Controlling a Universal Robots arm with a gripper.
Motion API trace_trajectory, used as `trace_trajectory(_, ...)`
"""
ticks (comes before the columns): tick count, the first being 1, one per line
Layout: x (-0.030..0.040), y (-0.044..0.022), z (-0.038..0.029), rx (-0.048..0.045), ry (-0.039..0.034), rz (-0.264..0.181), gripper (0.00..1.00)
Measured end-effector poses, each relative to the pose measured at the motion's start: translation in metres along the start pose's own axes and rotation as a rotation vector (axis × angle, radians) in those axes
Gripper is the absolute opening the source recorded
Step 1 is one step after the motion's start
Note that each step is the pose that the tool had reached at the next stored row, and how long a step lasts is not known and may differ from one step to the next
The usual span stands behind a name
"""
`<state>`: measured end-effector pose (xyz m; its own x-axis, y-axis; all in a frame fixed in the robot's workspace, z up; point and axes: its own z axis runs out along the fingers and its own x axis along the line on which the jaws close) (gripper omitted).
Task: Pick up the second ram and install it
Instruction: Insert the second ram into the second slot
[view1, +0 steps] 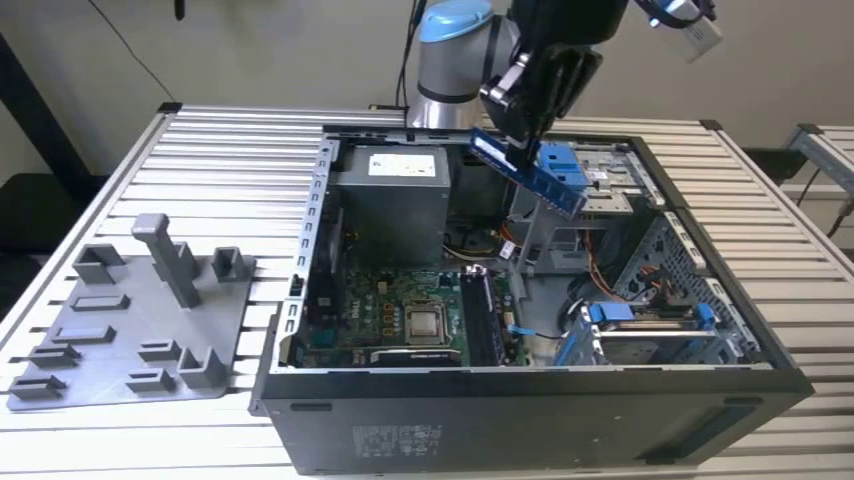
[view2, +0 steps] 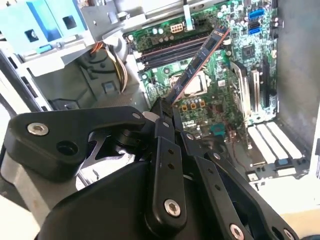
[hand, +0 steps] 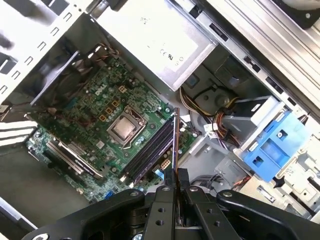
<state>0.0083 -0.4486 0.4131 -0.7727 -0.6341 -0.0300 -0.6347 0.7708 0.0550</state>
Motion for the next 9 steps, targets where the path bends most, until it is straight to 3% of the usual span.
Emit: trace_trajectory(9, 0.0001, 0.0, 0.0009, 0.0039, -0.0071, 0.129, 0.13)
